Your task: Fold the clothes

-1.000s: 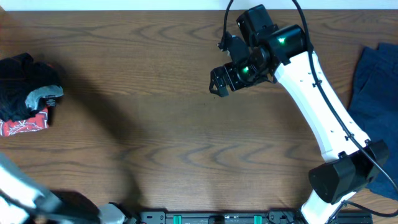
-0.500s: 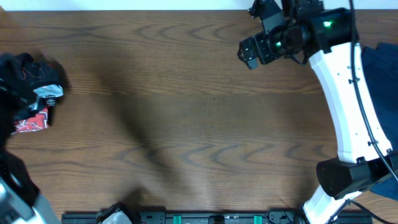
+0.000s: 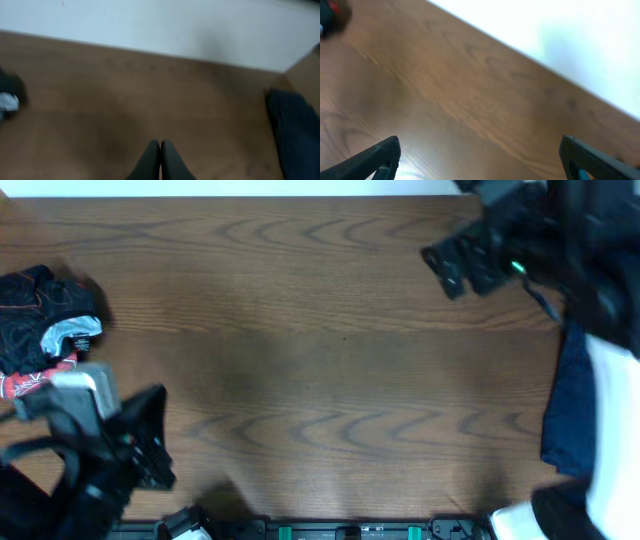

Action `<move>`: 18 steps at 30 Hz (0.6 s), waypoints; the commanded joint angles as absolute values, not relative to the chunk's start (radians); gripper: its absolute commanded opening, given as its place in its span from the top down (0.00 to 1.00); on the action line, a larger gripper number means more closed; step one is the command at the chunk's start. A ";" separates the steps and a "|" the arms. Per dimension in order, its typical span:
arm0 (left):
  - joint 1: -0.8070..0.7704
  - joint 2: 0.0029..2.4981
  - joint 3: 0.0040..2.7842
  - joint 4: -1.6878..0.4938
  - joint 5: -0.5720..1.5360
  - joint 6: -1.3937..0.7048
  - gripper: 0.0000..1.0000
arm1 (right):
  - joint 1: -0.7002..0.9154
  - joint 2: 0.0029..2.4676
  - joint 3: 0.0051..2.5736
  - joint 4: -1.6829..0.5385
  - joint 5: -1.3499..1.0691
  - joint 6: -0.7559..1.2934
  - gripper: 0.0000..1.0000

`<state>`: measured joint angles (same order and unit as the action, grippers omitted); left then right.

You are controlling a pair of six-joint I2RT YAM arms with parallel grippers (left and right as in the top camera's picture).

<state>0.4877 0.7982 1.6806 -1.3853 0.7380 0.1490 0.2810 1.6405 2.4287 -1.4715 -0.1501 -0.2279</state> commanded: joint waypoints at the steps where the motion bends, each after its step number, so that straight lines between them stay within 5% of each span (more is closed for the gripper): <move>1: 0.460 0.766 1.685 -1.431 0.756 0.243 0.94 | 0.275 1.530 2.455 -1.470 -0.118 -0.240 0.01; 18: 0.093 0.756 1.642 -1.458 0.700 0.406 0.89 | 0.275 1.361 2.455 -1.473 -0.049 -0.241 0.01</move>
<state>0.1394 0.7437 1.6531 -1.4605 0.7288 0.3656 0.2810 1.3575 2.4561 -1.4620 -0.0666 -0.2283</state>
